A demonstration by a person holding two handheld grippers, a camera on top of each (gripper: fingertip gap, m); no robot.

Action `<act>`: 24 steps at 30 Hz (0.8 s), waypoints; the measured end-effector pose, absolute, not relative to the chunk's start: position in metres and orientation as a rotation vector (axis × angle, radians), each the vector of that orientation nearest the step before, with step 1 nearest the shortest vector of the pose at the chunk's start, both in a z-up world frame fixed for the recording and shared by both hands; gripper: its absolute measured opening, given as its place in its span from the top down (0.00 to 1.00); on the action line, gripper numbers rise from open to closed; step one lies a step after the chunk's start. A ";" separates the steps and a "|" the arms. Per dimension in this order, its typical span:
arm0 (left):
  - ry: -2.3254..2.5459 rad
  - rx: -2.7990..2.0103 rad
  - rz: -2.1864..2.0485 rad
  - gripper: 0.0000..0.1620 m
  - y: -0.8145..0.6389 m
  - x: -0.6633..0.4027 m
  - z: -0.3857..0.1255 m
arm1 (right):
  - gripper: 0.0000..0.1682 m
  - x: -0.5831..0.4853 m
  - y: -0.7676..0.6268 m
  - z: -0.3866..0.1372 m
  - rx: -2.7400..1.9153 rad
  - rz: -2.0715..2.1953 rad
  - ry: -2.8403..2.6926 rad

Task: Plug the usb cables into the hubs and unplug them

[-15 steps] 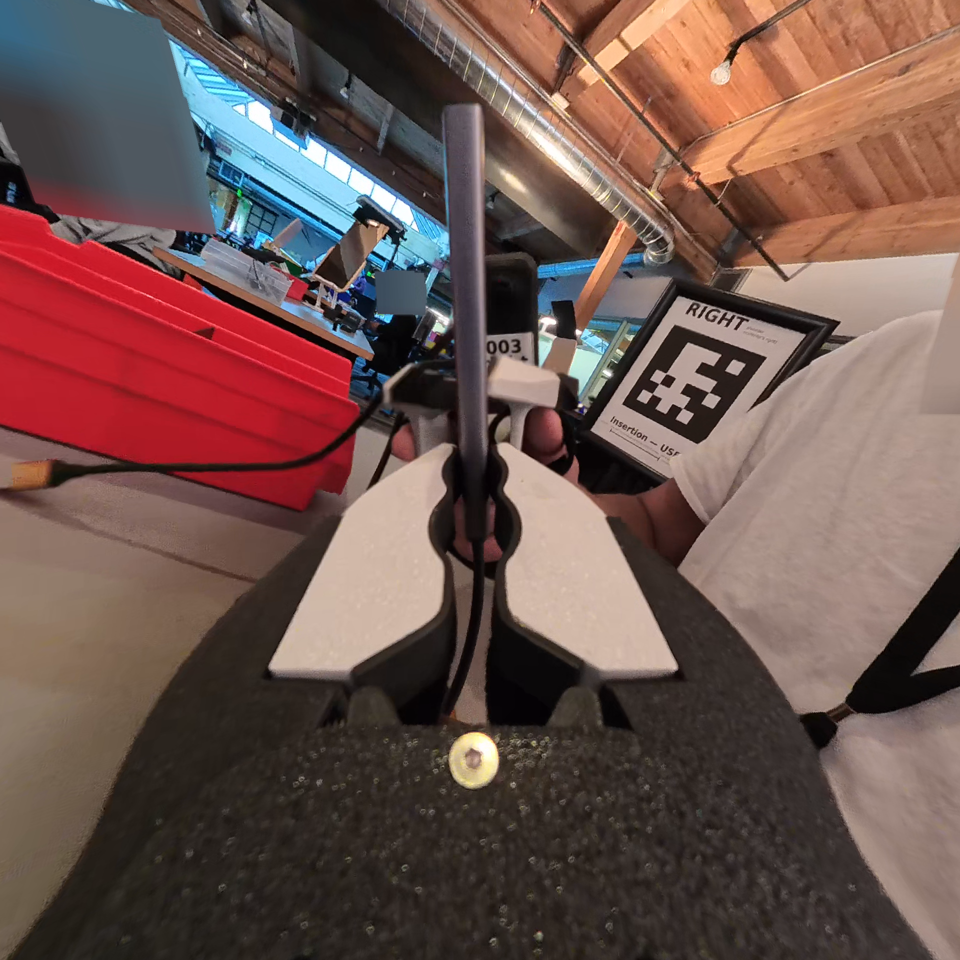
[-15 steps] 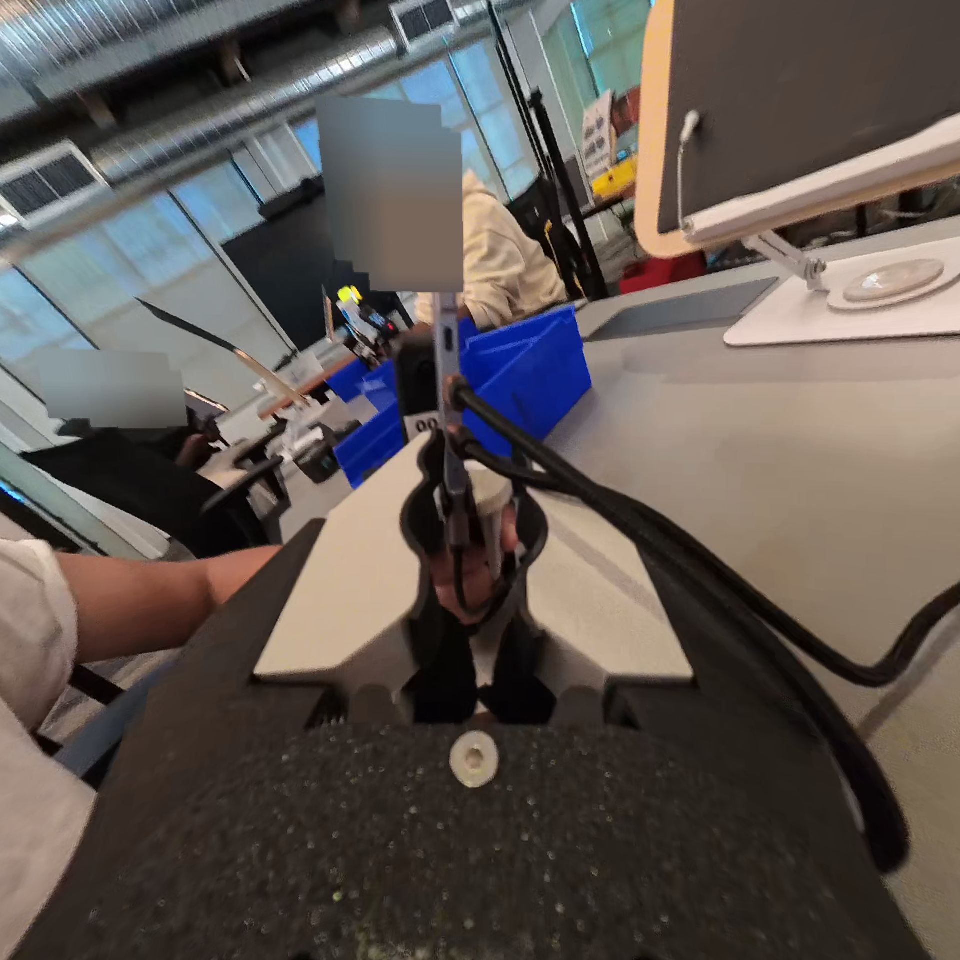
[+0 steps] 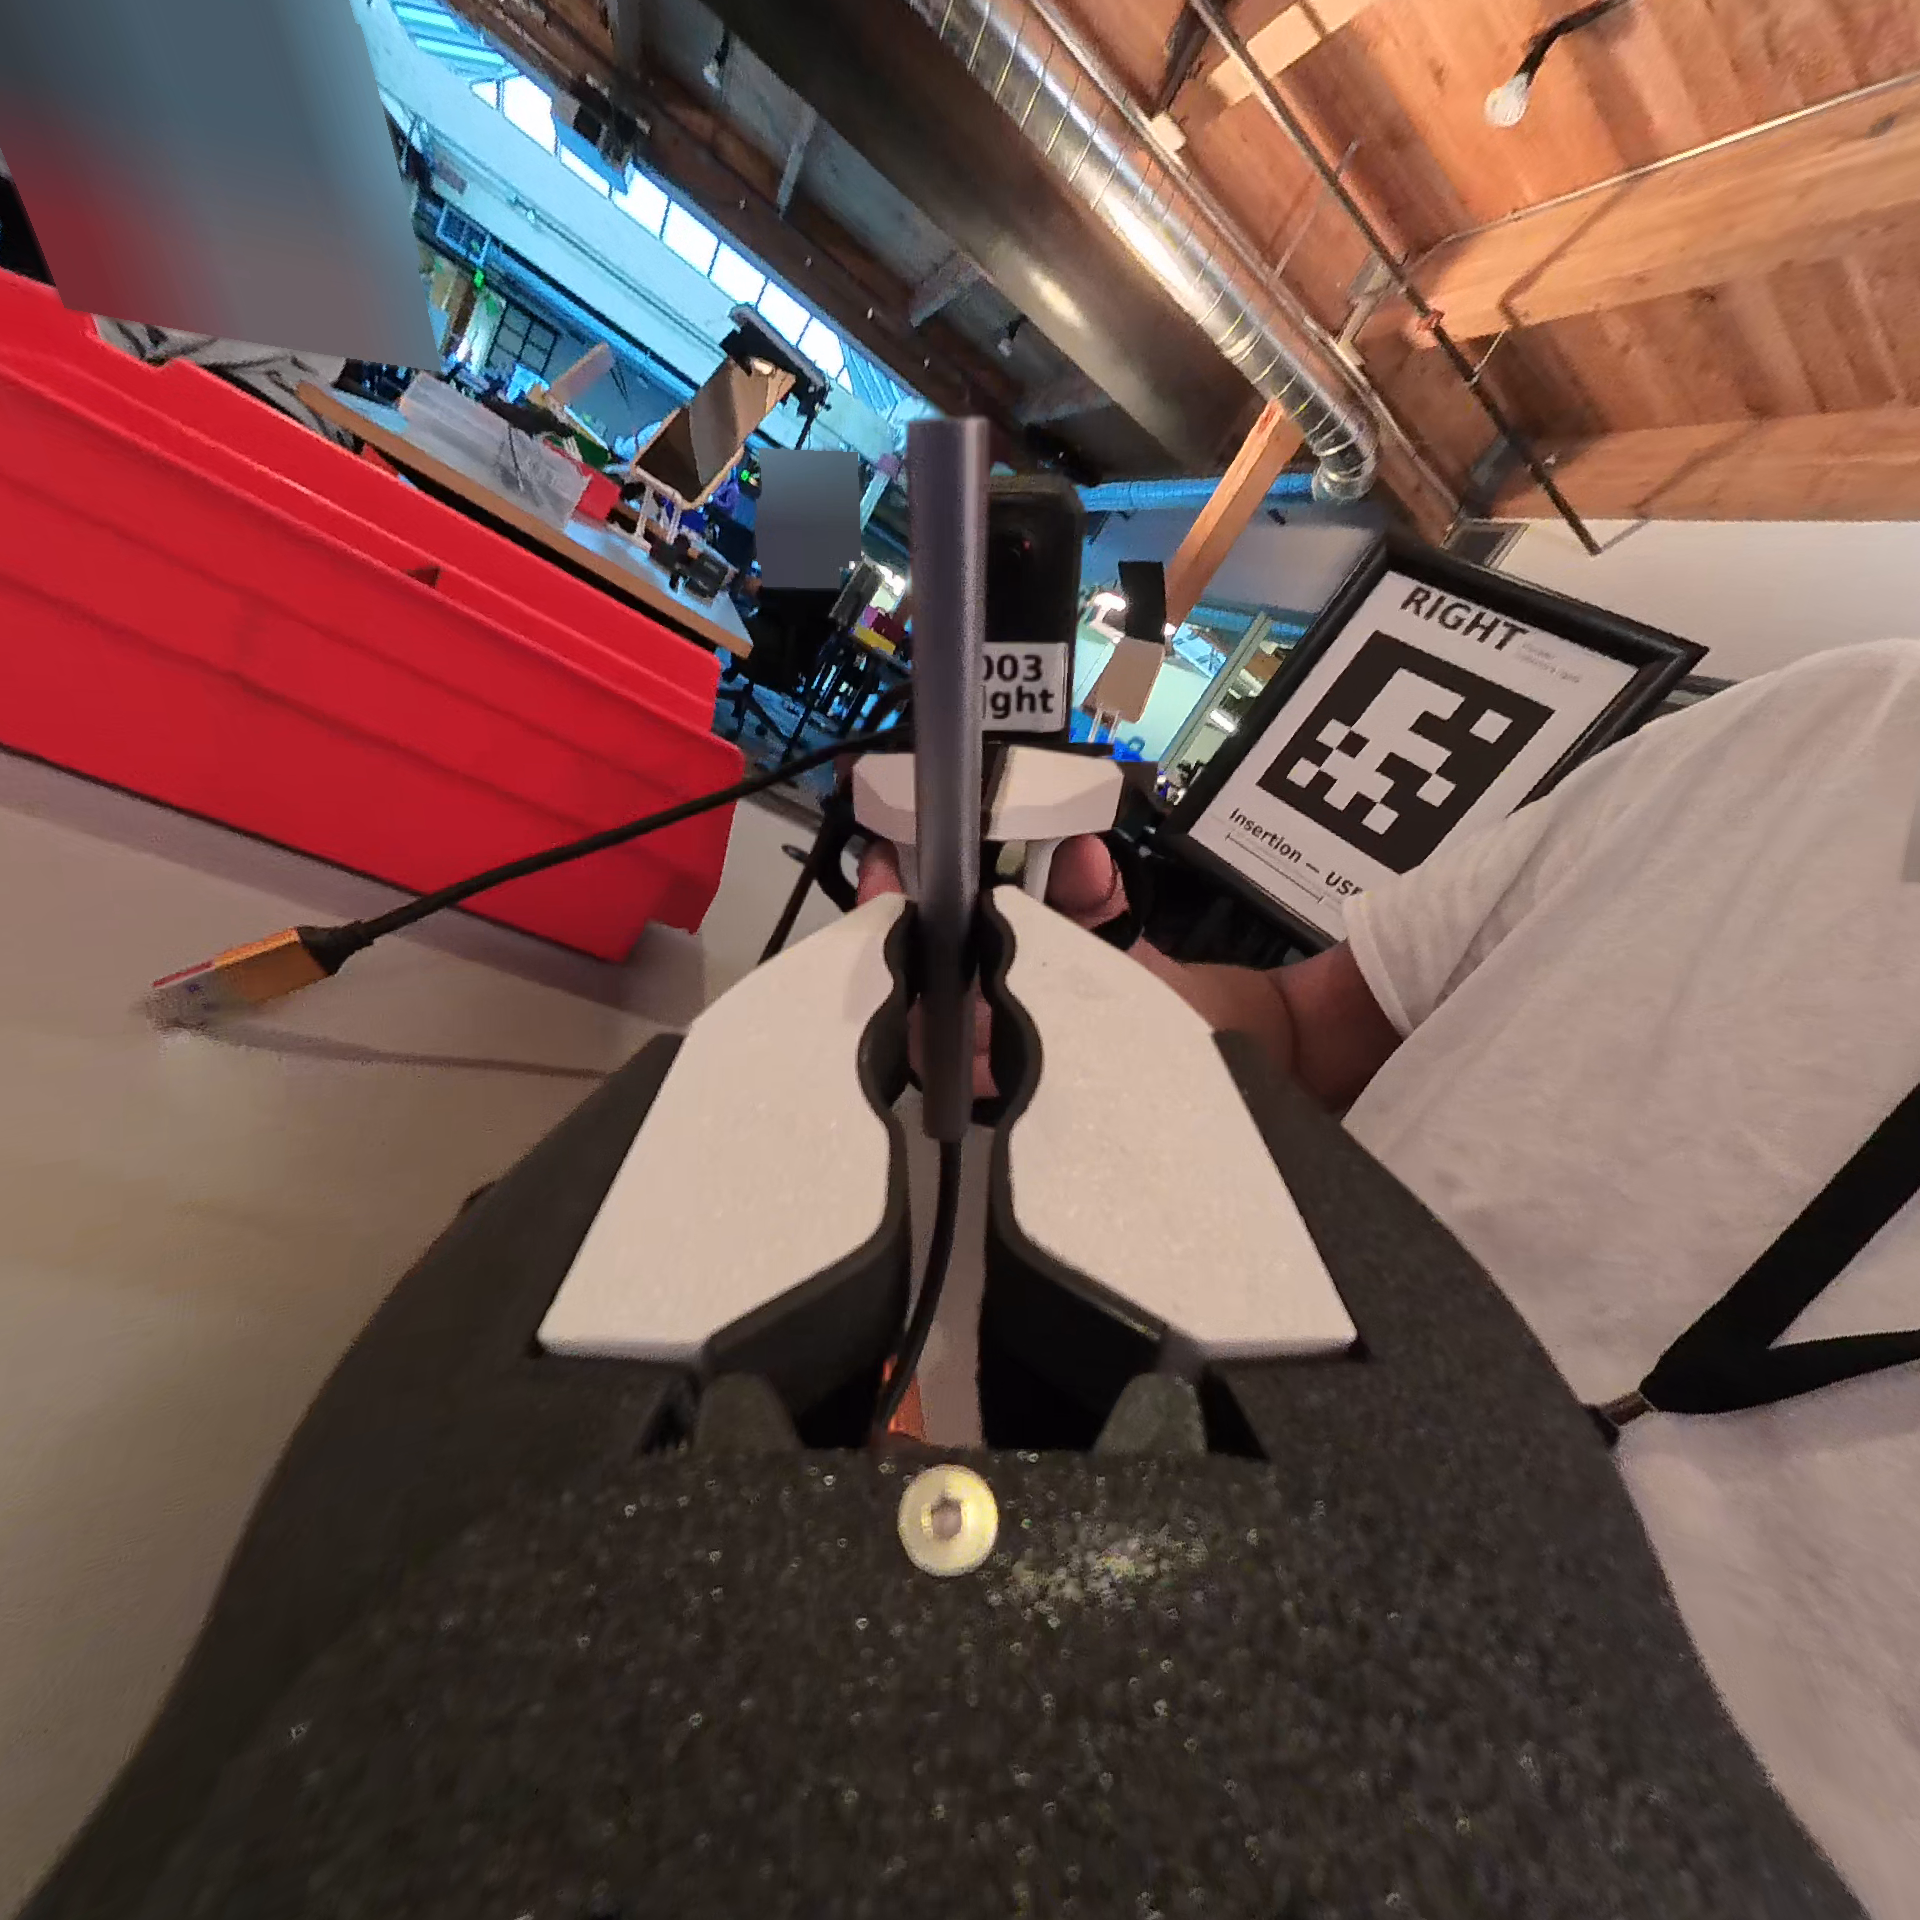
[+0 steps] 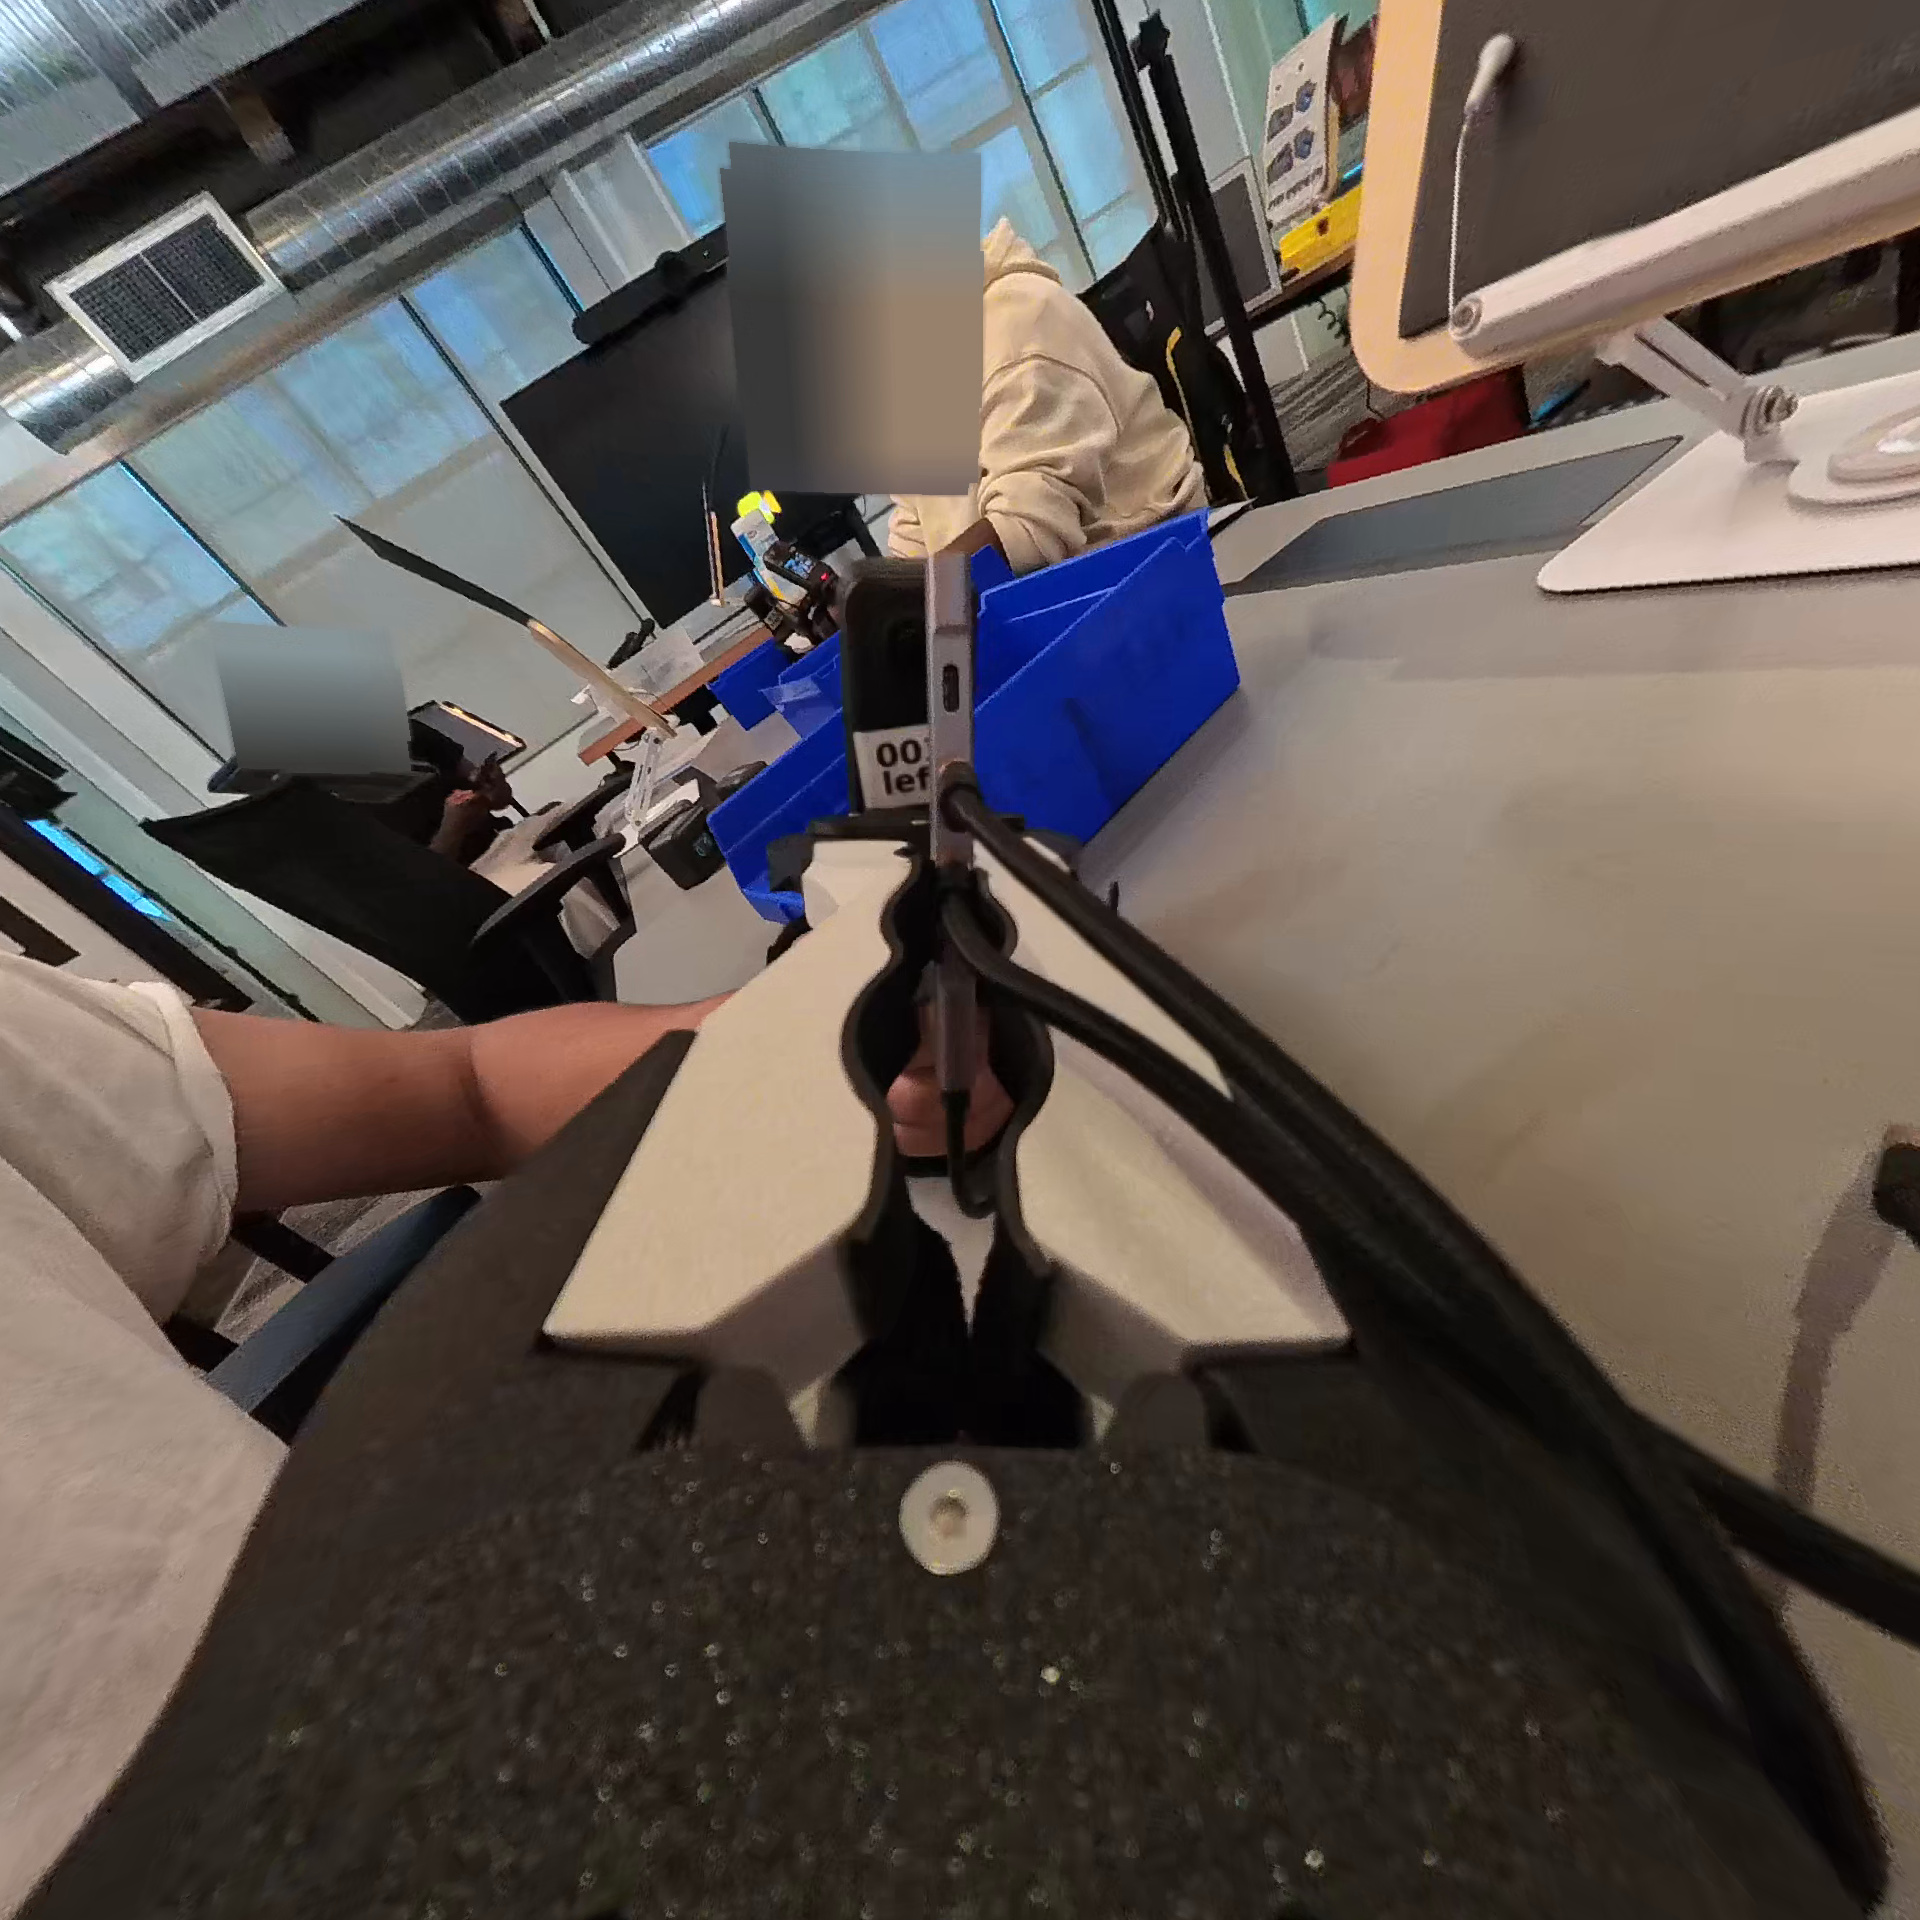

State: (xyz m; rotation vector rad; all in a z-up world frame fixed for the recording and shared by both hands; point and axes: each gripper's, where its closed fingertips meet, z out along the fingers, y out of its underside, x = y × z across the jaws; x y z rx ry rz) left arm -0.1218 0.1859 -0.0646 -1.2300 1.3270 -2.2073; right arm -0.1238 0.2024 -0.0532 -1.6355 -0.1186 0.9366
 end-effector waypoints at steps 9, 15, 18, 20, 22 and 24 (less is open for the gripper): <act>1.194 -1.168 -2.325 0.95 0.190 -0.128 -0.045 | 0.99 -0.126 0.199 -0.041 -1.528 0.883 -0.117; 1.106 -1.166 -2.334 0.95 0.192 -0.126 -0.040 | 0.99 -0.124 0.198 -0.040 -1.443 0.892 0.028; 1.107 -1.165 -2.334 0.95 0.192 -0.126 -0.040 | 0.99 -0.123 0.197 -0.041 -1.431 0.906 0.059; 1.081 -1.168 -2.356 0.95 0.194 -0.125 -0.040 | 0.99 -0.123 0.199 -0.042 -1.430 0.913 0.077; 1.054 -1.178 -2.376 0.95 0.195 -0.124 -0.043 | 0.99 -0.122 0.201 -0.044 -1.416 0.952 0.108; 1.056 -1.184 -2.366 0.95 0.195 -0.122 -0.044 | 0.98 -0.119 0.203 -0.043 -1.399 0.956 0.129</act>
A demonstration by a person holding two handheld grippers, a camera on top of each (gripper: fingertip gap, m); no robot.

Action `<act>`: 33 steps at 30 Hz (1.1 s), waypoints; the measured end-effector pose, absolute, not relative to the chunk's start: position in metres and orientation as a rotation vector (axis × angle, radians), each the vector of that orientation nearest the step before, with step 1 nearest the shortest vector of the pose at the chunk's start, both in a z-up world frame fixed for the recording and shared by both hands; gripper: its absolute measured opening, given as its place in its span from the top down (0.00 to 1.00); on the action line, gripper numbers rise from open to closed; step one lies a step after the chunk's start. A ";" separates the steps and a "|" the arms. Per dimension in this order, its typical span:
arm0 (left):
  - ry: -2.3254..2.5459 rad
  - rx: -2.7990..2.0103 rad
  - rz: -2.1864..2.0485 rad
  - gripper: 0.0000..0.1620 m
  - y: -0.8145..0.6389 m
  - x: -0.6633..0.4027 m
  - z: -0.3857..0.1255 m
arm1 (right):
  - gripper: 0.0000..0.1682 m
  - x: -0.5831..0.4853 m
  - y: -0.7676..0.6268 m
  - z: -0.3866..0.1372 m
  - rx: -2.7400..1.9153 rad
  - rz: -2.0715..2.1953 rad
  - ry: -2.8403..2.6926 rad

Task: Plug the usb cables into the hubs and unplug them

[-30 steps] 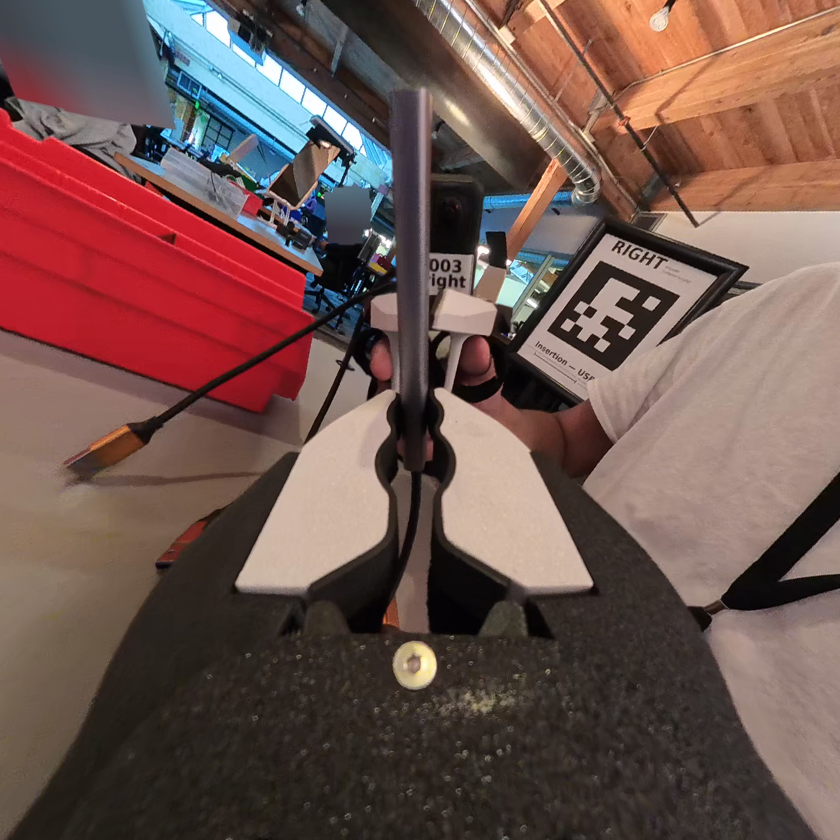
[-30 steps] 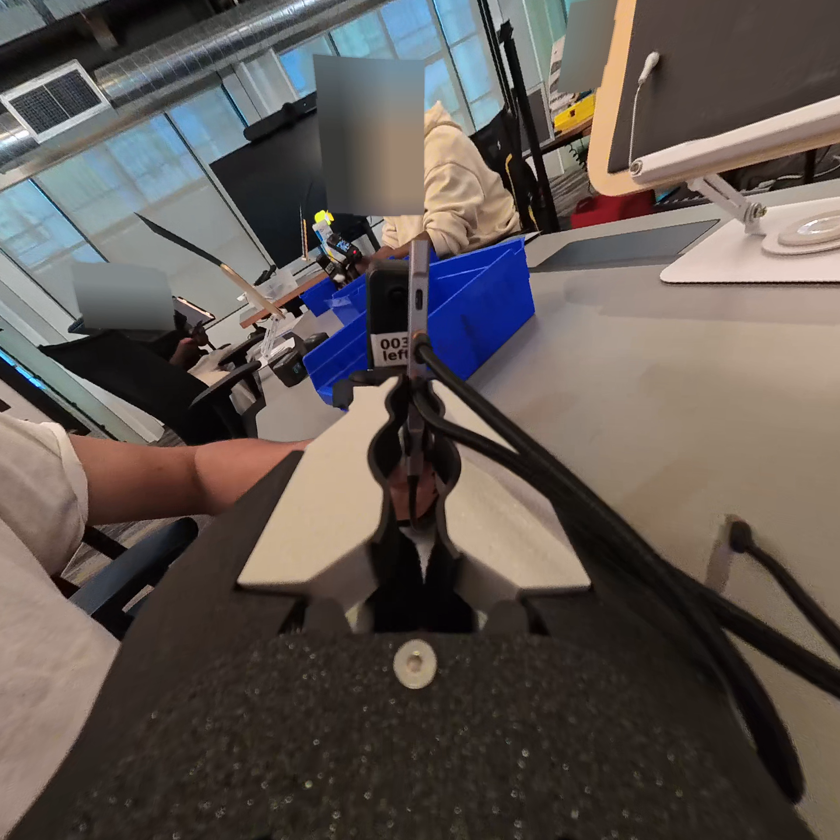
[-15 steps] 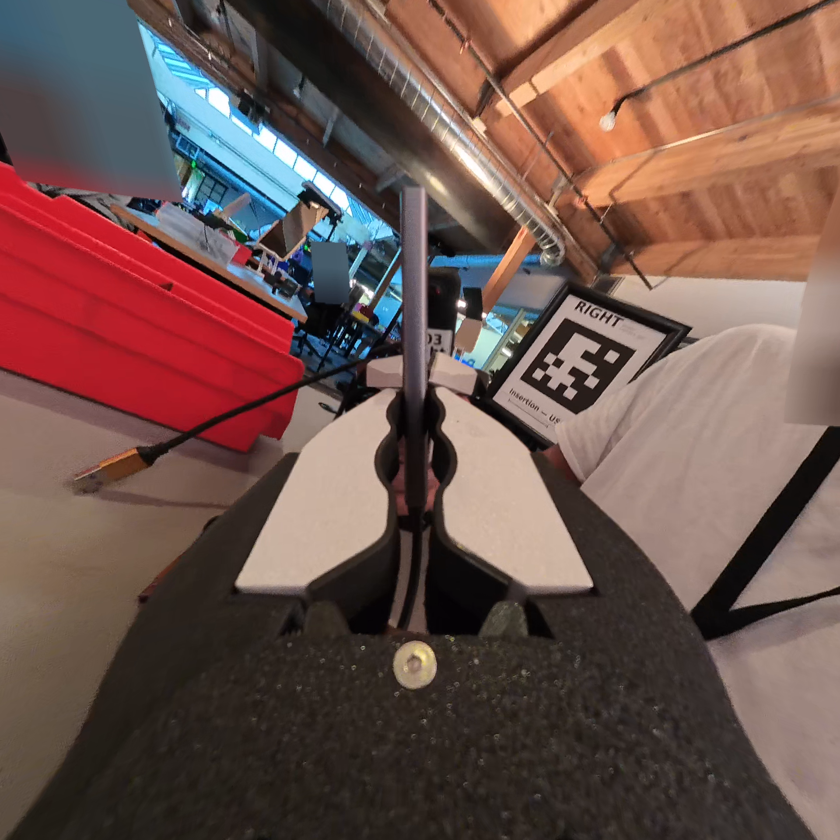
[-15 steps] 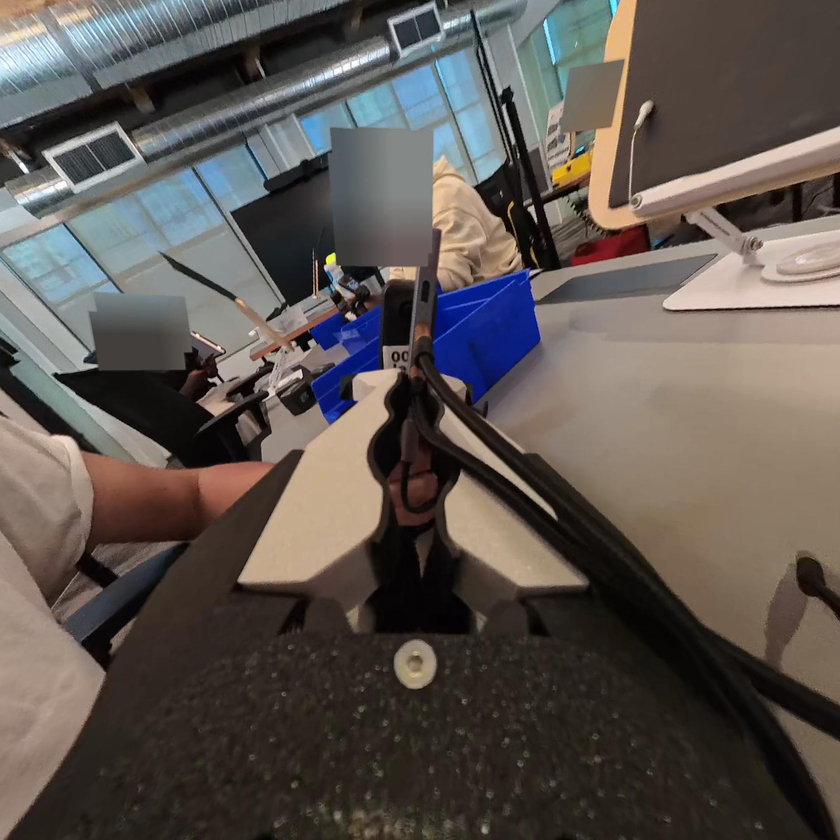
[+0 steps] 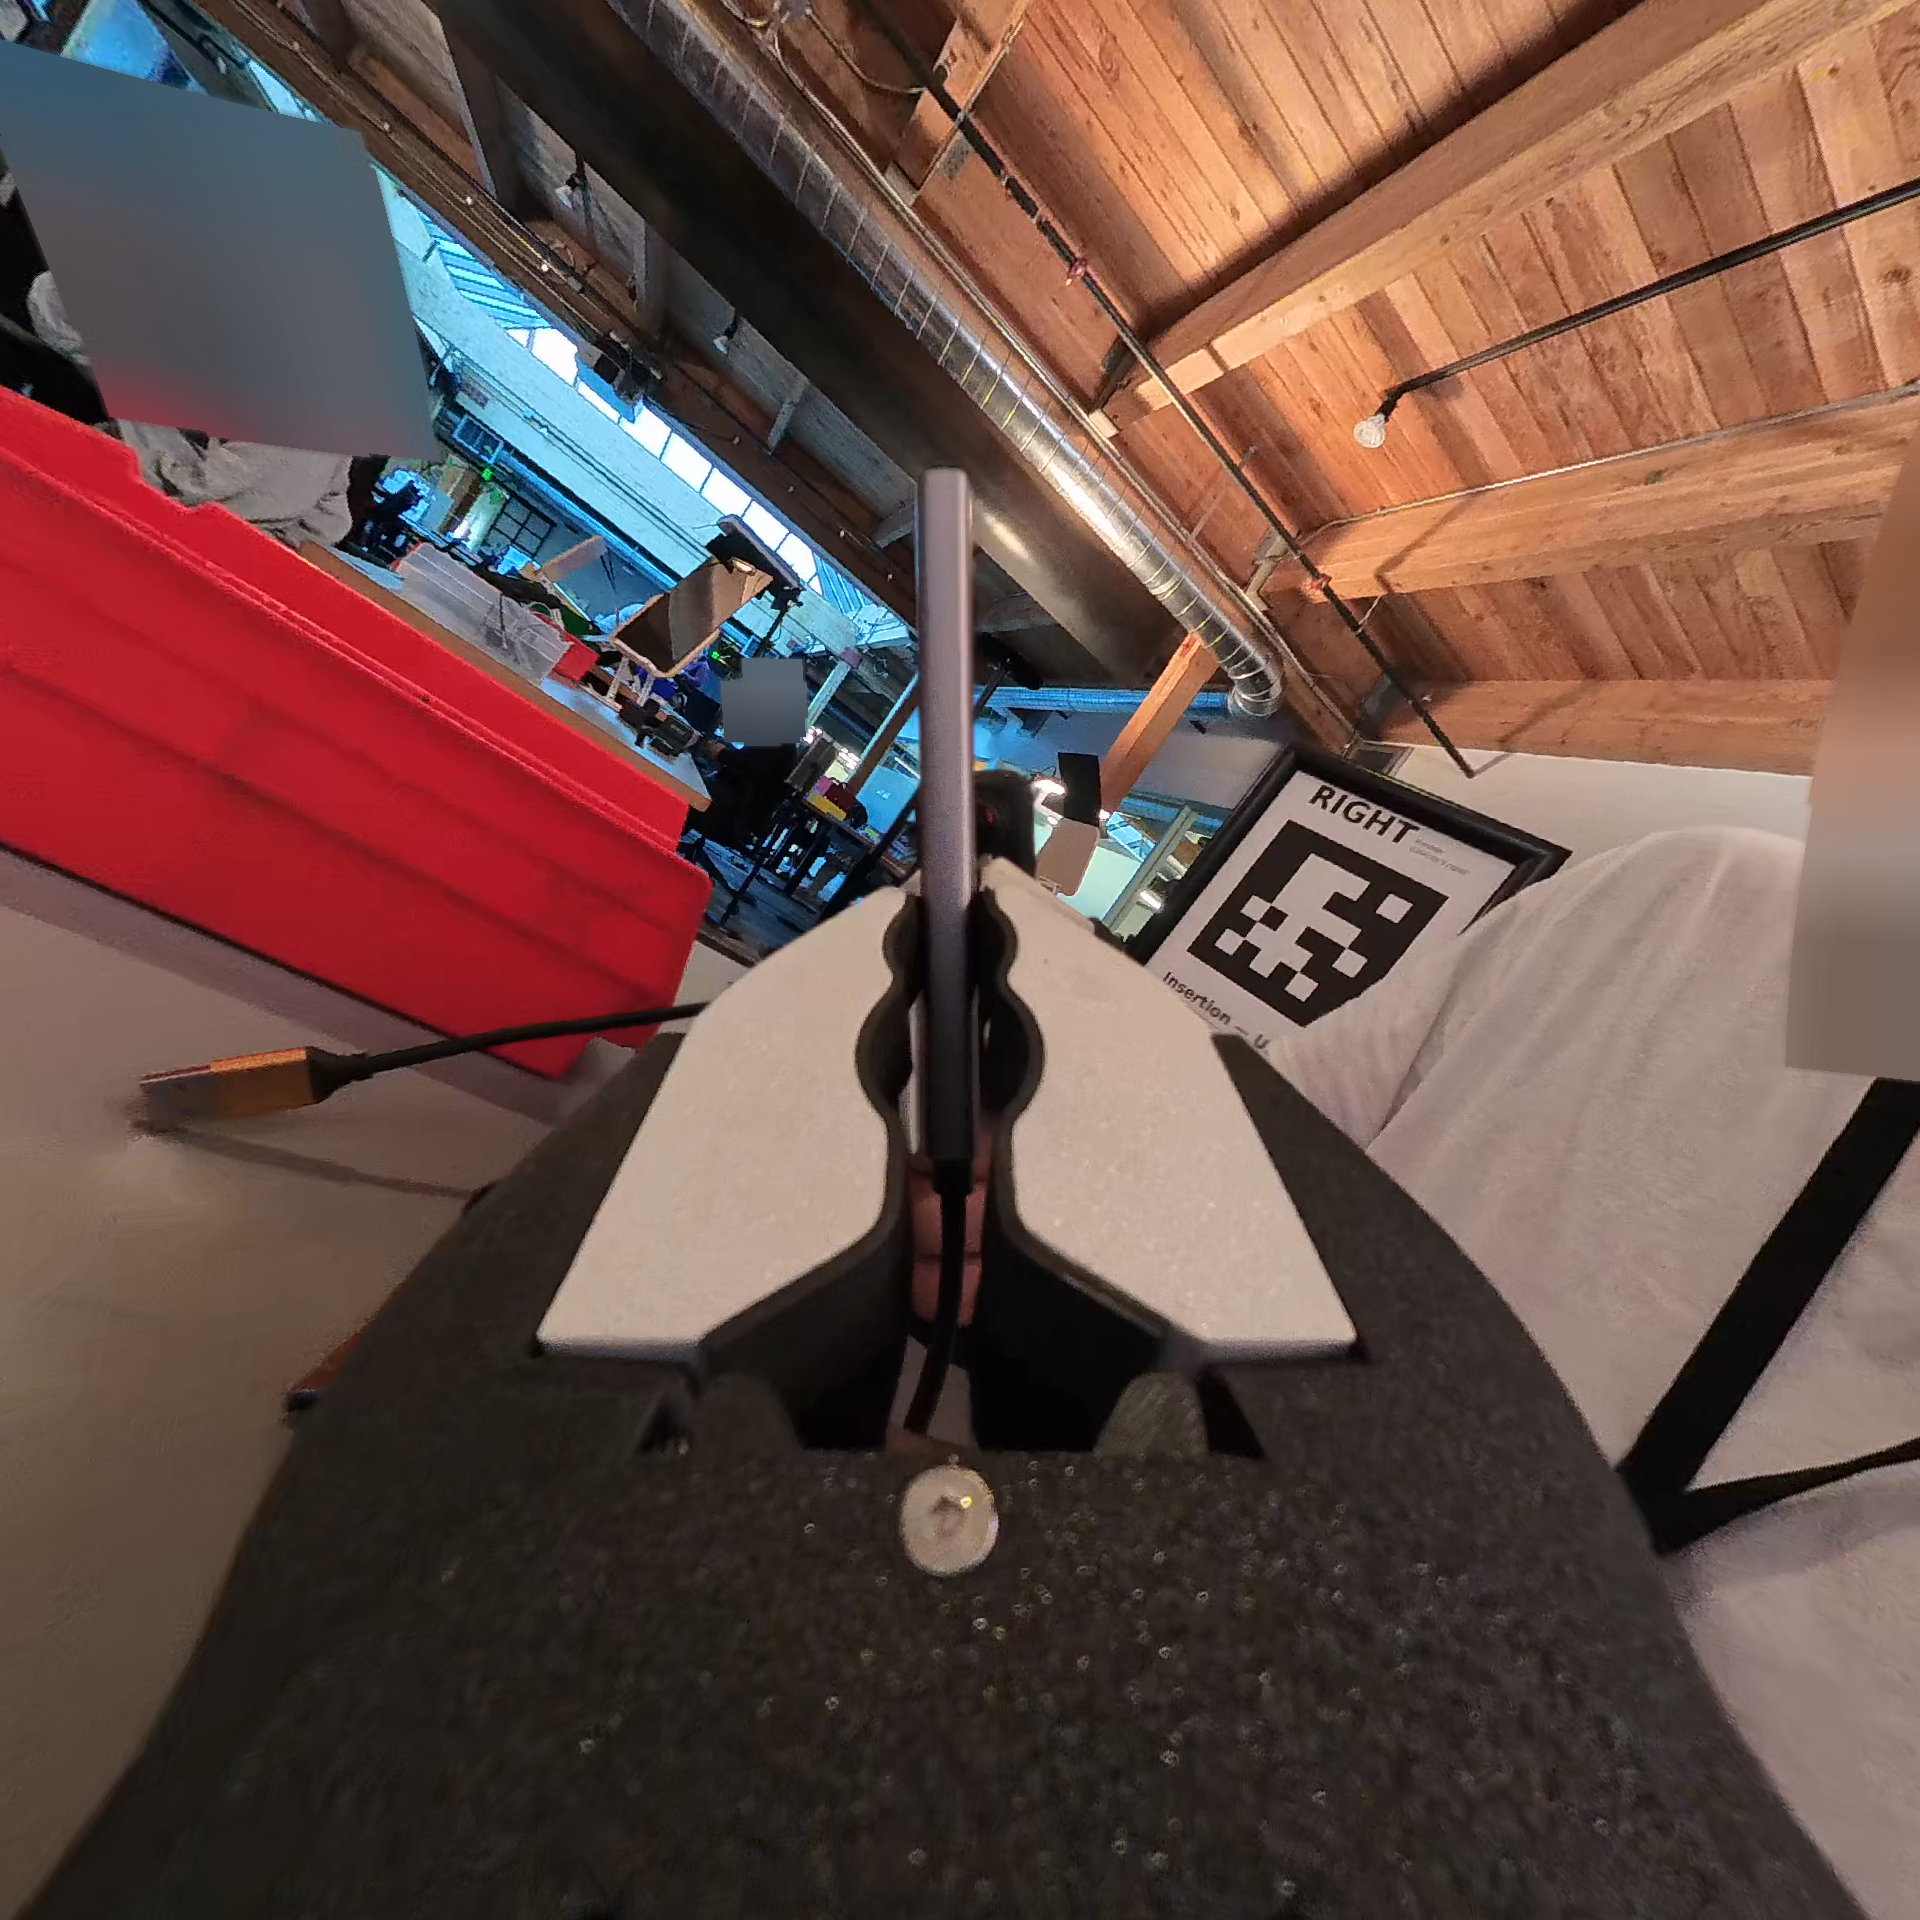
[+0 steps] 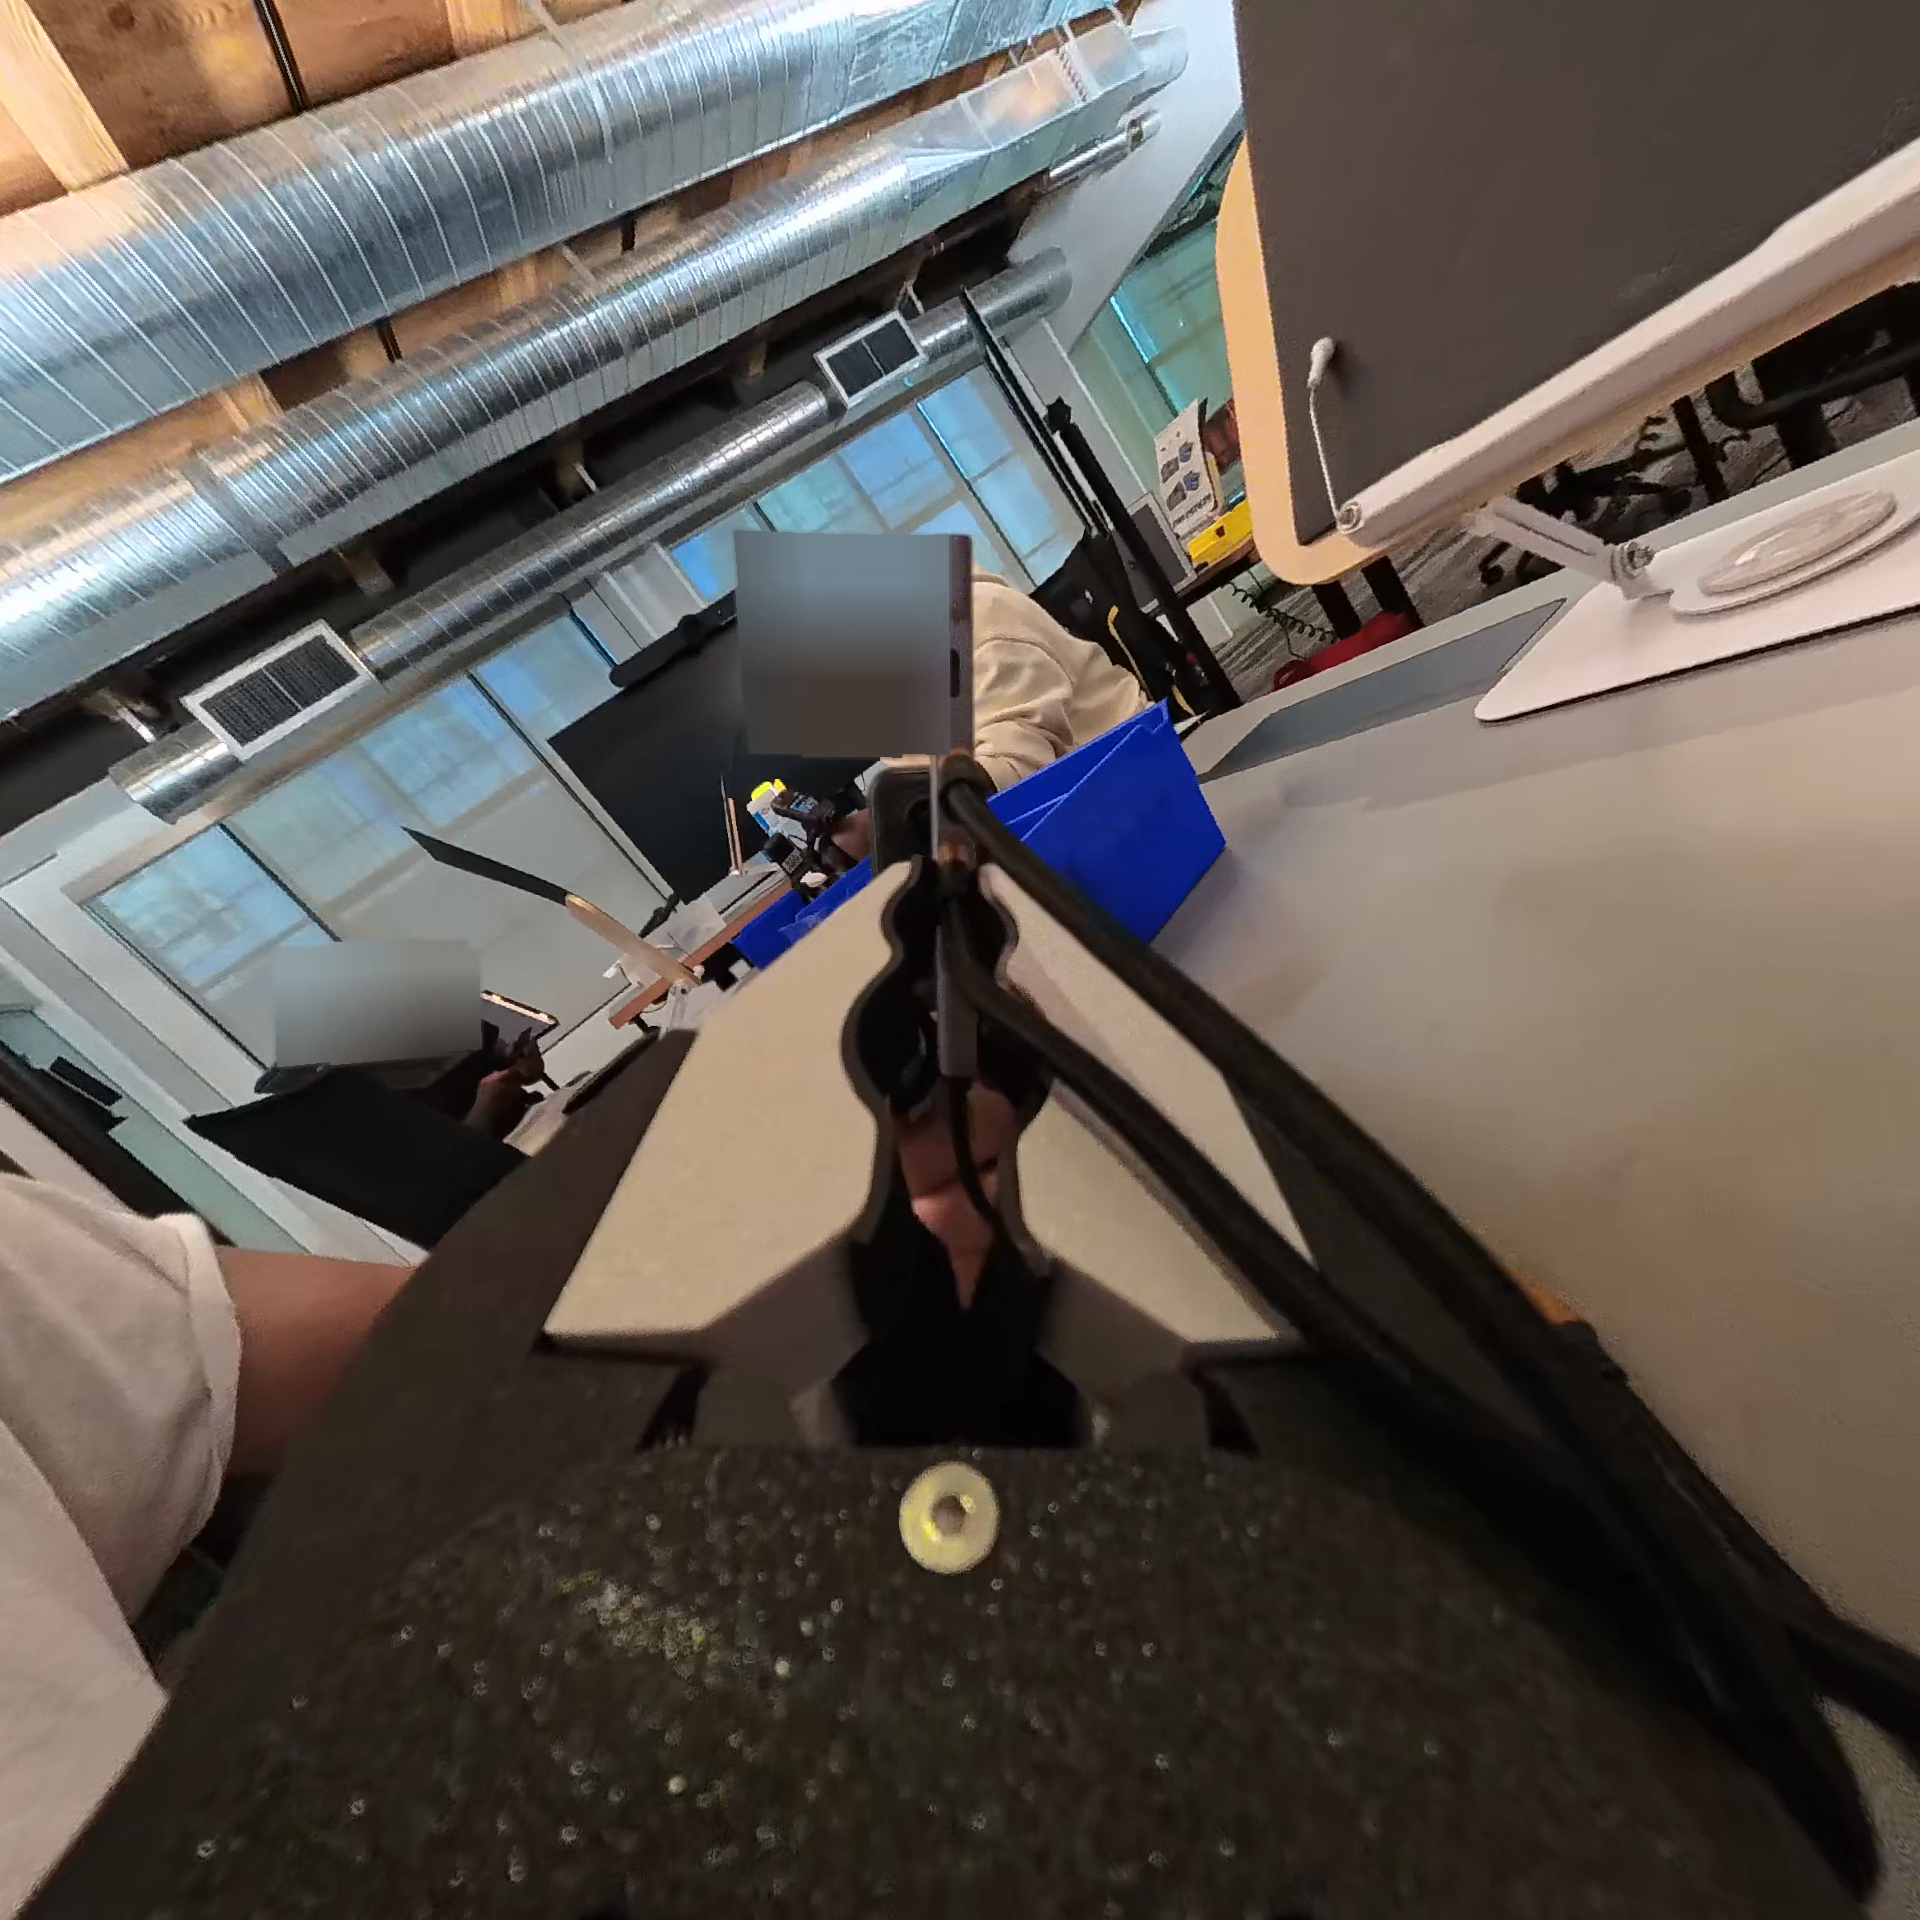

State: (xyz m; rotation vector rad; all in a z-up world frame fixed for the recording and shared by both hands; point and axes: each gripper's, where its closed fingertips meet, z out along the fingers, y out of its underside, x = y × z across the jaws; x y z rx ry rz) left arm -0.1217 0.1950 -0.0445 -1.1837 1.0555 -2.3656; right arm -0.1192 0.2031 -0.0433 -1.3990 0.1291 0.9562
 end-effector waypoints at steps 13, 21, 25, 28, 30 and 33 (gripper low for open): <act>1.037 -1.193 -2.429 0.95 0.194 -0.122 -0.045 | 0.98 -0.124 0.208 -0.044 -1.439 0.902 0.067; 1.094 -1.185 -2.373 0.95 0.197 -0.126 -0.045 | 0.99 -0.125 0.206 -0.045 -1.439 0.950 0.060; 1.093 -1.191 -2.365 0.95 0.197 -0.124 -0.046 | 0.99 -0.125 0.206 -0.044 -1.431 0.950 0.070; 1.181 -1.198 -2.302 0.95 0.193 -0.125 -0.051 | 0.99 -0.125 0.203 -0.048 -1.517 0.925 -0.031; 1.311 -1.227 -2.225 0.94 0.189 -0.125 -0.060 | 0.99 -0.125 0.201 -0.056 -1.609 0.907 -0.090; 1.460 -1.227 -2.039 0.91 0.187 -0.125 -0.072 | 0.98 -0.127 0.195 -0.066 -1.704 0.895 -0.150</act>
